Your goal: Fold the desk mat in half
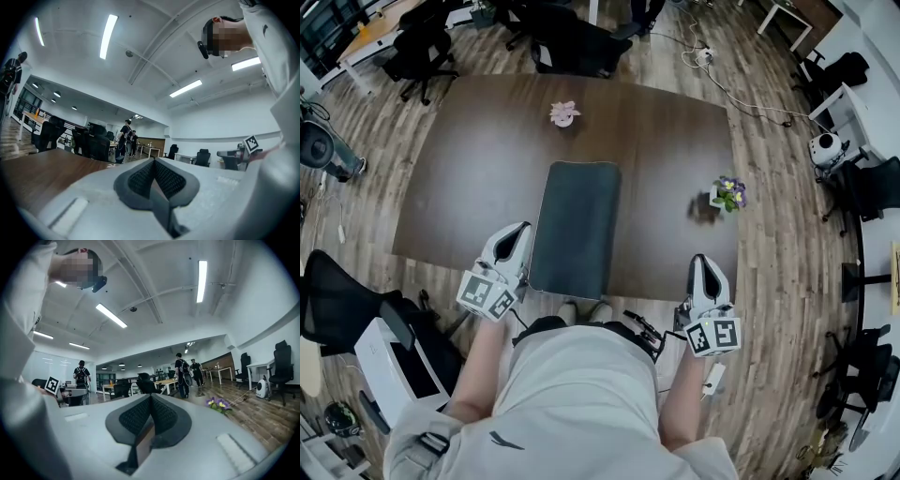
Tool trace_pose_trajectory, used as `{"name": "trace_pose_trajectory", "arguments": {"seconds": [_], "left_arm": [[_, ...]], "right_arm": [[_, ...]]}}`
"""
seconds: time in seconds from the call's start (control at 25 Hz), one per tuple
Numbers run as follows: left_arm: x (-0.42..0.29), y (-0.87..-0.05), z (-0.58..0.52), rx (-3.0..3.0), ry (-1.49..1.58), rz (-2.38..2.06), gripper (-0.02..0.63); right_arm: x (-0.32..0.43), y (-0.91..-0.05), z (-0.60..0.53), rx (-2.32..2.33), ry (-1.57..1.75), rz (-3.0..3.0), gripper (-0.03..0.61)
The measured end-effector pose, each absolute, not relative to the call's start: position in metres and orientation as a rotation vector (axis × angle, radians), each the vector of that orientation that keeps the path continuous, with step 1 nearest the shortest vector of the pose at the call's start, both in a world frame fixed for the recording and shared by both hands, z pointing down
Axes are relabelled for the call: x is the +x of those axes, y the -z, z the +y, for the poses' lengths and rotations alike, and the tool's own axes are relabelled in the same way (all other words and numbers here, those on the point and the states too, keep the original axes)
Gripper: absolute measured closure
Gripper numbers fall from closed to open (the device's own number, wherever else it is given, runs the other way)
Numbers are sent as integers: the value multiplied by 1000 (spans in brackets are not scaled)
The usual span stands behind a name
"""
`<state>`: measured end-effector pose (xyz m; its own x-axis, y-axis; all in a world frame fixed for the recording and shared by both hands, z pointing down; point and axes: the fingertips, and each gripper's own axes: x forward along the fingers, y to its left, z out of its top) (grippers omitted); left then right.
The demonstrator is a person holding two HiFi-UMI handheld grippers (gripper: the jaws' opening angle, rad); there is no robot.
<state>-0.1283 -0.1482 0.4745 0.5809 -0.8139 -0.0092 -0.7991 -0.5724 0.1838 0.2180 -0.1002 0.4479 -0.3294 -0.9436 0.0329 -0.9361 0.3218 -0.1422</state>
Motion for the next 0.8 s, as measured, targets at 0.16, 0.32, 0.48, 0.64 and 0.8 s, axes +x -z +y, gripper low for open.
{"name": "trace_pose_trajectory", "arguments": {"seconds": [0.16, 0.32, 0.48, 0.64, 0.8], "left_arm": [[-129, -472, -150, 2656, 136, -1362, 609], [-129, -471, -152, 2657, 134, -1363, 609], [-128, -472, -152, 2654, 130, -1362, 609], [-129, -473, -151, 2652, 128, -1365, 609], [-129, -474, -151, 2650, 126, -1369, 609]], "right_arm": [[216, -449, -100, -1784, 207, 2520, 580], [214, -450, -101, -1784, 214, 2525, 580], [214, -451, -102, -1773, 221, 2524, 580], [212, -453, -103, -1767, 231, 2526, 580], [211, -454, -104, -1761, 235, 2540, 580]]}}
